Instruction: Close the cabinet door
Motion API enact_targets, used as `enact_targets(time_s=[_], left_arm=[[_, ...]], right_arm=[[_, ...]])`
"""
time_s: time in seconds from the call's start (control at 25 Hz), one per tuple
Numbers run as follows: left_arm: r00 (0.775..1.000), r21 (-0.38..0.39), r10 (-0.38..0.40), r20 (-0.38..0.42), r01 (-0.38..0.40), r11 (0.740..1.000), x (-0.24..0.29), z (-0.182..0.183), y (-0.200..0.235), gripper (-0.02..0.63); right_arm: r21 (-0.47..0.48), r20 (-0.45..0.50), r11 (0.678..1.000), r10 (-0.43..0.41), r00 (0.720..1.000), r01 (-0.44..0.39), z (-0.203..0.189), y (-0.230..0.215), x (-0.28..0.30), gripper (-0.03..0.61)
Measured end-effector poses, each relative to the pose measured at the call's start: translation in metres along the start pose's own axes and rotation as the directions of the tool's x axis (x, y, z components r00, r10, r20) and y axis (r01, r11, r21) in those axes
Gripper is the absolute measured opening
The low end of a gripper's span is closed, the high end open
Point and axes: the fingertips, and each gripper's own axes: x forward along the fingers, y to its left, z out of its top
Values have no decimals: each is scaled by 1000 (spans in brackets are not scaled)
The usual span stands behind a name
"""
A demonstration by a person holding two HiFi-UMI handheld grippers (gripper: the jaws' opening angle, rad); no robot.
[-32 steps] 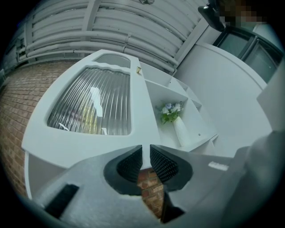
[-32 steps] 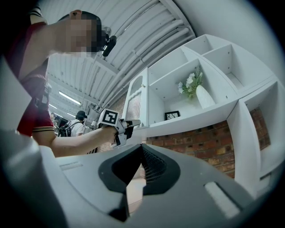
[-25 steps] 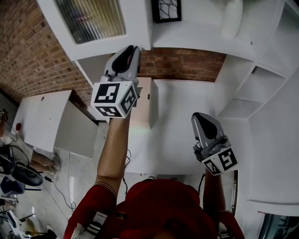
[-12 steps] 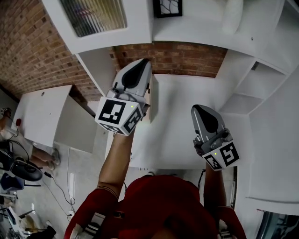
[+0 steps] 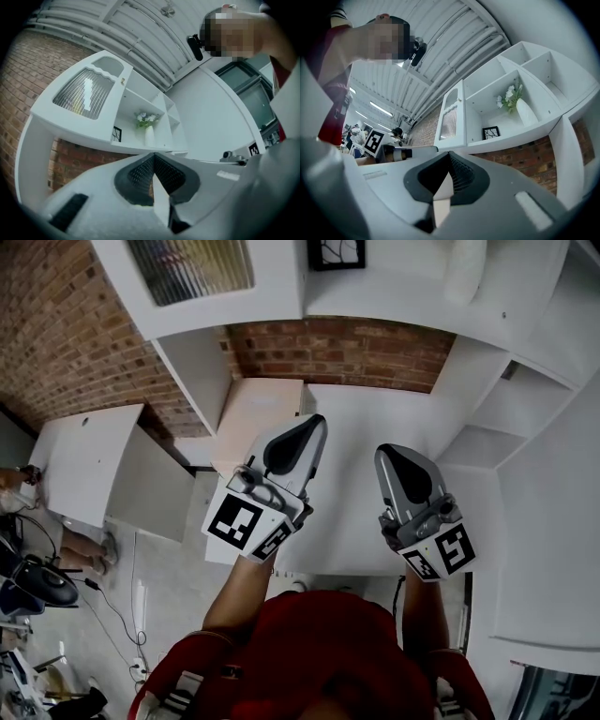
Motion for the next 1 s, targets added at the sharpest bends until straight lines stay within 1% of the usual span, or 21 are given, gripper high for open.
enact_targets(time_s=[0.2,0.36,0.68,1.0], left_arm=[[999,-22,-17,-28,16,1000,-9,-14,-19,3],[999,-29,-31,-40,30,999,-8,-22,-30,3],[999,-32,-29,-38,28,999,-6,-23,-41,3],[999,-30,-15,-37,14,999,-7,-23,-49,3]], right_arm=[[29,6,1000,8,1000,-8,-3,4,-5,14],[17,-6,1000,19,1000,-19,-7,6,-9,12],[3,-25,999,39,999,-39,-11,9,-16,12],[22,-28,998,58,998,-57,-14,10,-23,12]])
